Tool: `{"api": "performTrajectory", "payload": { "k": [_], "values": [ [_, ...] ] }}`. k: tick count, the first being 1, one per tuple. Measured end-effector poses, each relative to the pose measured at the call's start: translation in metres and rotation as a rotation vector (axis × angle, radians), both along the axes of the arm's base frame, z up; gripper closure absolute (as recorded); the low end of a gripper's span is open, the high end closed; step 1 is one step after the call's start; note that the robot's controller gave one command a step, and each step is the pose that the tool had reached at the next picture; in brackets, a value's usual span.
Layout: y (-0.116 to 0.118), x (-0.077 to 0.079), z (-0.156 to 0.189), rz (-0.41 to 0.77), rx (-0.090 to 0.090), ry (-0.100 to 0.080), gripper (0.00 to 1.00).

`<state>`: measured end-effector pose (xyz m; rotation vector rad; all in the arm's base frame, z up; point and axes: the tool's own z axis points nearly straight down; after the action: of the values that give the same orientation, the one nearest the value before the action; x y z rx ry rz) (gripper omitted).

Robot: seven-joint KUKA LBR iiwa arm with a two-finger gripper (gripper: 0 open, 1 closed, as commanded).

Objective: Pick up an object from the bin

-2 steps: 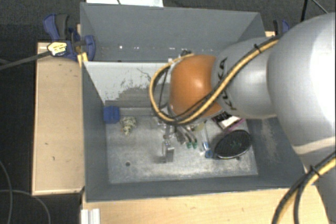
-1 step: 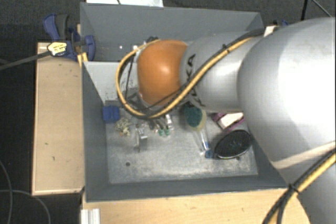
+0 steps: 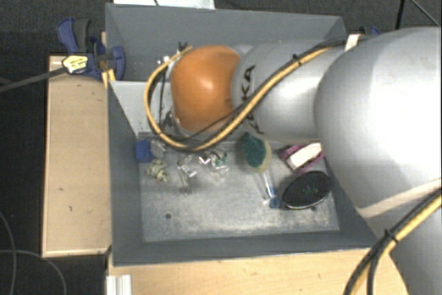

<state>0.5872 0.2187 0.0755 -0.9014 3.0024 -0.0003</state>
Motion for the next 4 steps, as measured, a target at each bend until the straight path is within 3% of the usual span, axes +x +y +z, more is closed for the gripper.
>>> {"api": "performTrajectory", "payload": {
  "k": [1,2,3,4],
  "values": [
    [0.007,0.006,-0.003,-0.004,0.001,-0.002,0.0],
    [0.008,0.004,-0.004,-0.008,0.002,0.002,1.0],
    [0.007,0.003,-0.005,-0.009,-0.001,0.006,0.0],
    [0.035,-0.013,-0.005,-0.426,-0.004,0.013,0.0]
  ]
}}
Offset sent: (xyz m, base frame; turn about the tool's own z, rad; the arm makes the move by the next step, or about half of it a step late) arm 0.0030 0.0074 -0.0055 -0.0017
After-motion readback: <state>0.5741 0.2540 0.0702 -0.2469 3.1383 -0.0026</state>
